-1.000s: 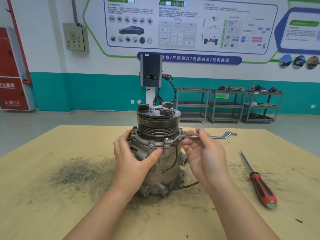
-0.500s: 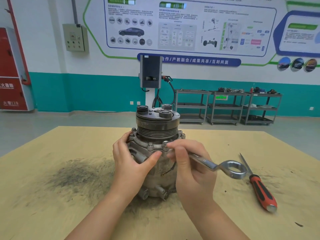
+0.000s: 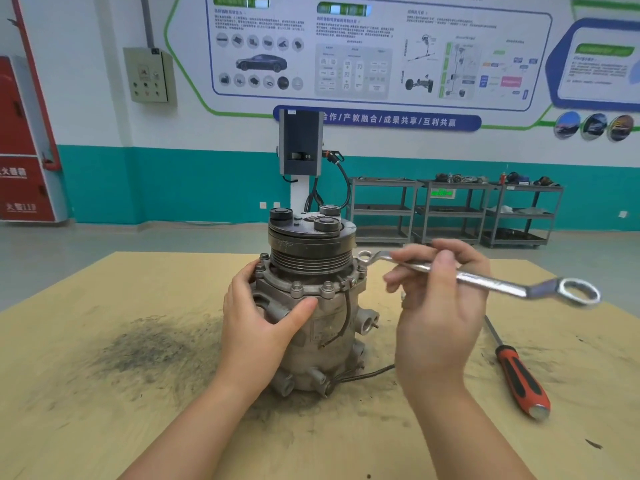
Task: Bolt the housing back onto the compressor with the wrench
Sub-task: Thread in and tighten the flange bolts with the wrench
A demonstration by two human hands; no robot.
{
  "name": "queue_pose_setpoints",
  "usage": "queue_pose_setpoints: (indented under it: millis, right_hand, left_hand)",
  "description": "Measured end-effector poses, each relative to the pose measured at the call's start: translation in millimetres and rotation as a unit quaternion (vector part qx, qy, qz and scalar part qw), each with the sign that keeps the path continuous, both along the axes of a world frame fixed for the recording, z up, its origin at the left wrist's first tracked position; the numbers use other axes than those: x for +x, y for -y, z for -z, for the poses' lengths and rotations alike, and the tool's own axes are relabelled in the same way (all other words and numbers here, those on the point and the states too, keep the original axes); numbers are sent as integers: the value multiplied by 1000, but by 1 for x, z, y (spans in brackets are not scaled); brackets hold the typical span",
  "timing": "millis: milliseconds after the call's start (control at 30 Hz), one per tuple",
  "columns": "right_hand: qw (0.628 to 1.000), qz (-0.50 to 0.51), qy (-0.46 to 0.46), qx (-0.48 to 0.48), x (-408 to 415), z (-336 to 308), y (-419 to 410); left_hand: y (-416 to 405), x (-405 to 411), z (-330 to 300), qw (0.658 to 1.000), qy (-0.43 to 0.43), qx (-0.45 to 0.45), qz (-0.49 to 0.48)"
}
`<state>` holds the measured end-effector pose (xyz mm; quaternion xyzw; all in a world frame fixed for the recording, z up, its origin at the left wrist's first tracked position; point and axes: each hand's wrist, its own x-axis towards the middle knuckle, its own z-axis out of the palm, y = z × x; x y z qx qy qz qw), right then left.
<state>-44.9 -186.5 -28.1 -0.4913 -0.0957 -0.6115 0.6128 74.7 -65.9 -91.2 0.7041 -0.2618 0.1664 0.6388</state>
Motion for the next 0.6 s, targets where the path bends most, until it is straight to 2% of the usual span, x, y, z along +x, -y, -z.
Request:
queue_pose_setpoints:
  millis: [100, 167, 267, 433, 600]
  right_hand:
    - [983, -96, -45, 151, 1, -8, 25]
    - [968, -145, -70, 191, 3, -9, 33]
    - [958, -190, -88, 194, 7, -6, 33]
    - [944, -259, -94, 184, 12, -3, 21]
    - [932, -297, -118, 170, 16, 1, 15]
  left_hand:
    - [-7, 6, -2, 999, -26, 24, 41]
    - [-15, 15, -6, 995, -38, 49, 74]
    - [-29, 31, -8, 991, -51, 71, 99]
    - [-34, 37, -6, 984, -83, -36, 157]
    - [-23, 23, -8, 988, -67, -36, 135]
